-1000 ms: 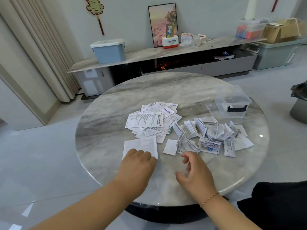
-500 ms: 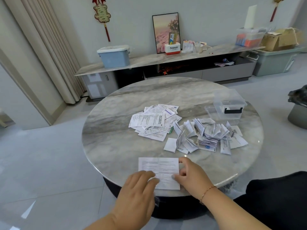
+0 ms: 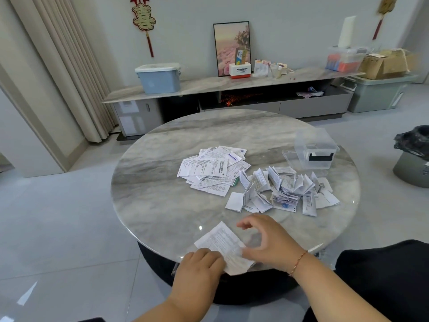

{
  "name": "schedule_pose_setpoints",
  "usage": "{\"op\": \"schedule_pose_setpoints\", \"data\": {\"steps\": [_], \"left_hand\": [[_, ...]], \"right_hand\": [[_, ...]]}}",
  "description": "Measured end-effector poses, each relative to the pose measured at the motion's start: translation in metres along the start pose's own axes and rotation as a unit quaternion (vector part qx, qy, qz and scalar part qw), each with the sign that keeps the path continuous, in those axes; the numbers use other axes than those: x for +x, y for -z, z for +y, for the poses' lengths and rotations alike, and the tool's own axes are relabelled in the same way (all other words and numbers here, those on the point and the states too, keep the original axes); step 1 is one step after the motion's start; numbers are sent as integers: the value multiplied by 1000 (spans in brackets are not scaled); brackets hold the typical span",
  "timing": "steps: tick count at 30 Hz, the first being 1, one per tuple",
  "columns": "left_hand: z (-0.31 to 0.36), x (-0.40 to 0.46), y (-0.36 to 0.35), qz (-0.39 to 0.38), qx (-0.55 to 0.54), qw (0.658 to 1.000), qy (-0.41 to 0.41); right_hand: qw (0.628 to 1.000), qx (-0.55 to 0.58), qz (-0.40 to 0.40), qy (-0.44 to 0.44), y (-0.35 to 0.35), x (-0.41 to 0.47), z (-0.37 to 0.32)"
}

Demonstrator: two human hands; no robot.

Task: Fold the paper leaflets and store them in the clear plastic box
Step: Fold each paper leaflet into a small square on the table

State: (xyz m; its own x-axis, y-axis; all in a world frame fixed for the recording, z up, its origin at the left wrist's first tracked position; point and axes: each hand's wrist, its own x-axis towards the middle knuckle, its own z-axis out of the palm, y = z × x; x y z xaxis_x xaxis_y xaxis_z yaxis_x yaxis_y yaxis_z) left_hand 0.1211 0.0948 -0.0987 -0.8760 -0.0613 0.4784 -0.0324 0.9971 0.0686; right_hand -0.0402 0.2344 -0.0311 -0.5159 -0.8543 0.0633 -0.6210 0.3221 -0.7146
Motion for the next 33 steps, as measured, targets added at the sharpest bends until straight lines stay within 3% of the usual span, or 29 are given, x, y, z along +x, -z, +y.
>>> {"op": "schedule_pose_setpoints", "data": {"steps": [3, 5, 11, 16, 19, 21, 24, 27, 31, 33], "left_hand": [[-2, -3, 3, -9, -86, 996, 13], [-2, -3, 5, -14, -156, 985, 76], [-2, 0, -7, 34, -211, 949, 230], [3, 10, -4, 41, -227, 926, 299], [2, 9, -2, 56, -173, 944, 275], [3, 5, -4, 65, -101, 974, 190], [16, 0, -7, 4, -46, 996, 72], [23, -1, -11, -25, -55, 997, 52], [10, 5, -10, 7, -99, 995, 7], [6, 4, -7, 4, -148, 989, 17]], "right_hand": [[985, 31, -167, -11, 10, -8, -4], [977, 34, -211, -25, 7, -7, 2], [997, -9, 2, -77, -24, 4, 14], [987, -44, 69, -135, -44, 10, 4], [983, -52, 57, -169, -43, 13, -1], [977, -71, 48, -195, -40, 10, -5], [971, -66, 37, -228, -41, -2, -12], [971, -26, -9, -238, -36, -19, -20], [977, -177, -22, -117, -11, -36, -14], [985, -163, -53, -32, -5, -35, -5]]}}
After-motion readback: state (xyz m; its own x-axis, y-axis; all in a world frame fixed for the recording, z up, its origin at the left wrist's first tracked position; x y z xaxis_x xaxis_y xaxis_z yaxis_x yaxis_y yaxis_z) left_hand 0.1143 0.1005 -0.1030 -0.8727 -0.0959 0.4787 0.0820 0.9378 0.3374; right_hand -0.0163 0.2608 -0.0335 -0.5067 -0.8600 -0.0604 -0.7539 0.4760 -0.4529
